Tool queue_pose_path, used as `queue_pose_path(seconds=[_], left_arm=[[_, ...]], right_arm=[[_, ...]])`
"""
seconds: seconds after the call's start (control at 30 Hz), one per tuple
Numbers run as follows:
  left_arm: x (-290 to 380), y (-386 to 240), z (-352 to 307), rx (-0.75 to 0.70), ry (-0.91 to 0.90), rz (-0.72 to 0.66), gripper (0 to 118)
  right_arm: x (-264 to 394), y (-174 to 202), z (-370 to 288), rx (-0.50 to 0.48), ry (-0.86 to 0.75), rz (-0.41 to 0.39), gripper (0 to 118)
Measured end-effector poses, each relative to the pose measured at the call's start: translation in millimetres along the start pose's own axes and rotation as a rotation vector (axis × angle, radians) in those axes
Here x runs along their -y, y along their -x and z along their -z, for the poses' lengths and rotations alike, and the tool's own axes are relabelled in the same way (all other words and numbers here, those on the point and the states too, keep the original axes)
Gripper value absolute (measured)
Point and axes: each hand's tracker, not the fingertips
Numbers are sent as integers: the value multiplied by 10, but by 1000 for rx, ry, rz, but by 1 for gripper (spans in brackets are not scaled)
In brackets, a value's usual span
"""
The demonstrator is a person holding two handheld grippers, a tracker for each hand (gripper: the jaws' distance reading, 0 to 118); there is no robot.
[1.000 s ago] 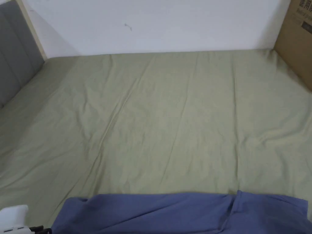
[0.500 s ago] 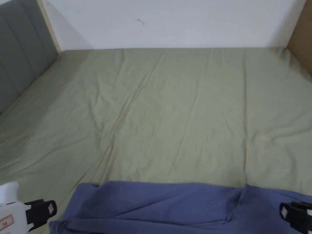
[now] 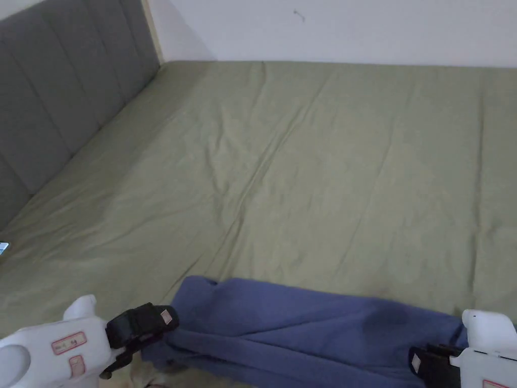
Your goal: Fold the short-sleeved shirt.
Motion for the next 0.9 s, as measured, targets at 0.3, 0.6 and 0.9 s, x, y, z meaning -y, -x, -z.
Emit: queue_pose_path(seconds=[0.3, 0.6, 0.9], left_arm=[[-27, 174, 540, 11, 70, -116, 8], [207, -1082, 263, -34, 8, 147, 7], [843, -2805, 453, -27, 32, 919, 8]], right_arm=[[27, -37, 50, -1, 37, 17, 8], [83, -272, -112, -12, 11, 115, 8], [218, -563, -448, 40, -41, 126, 8]])
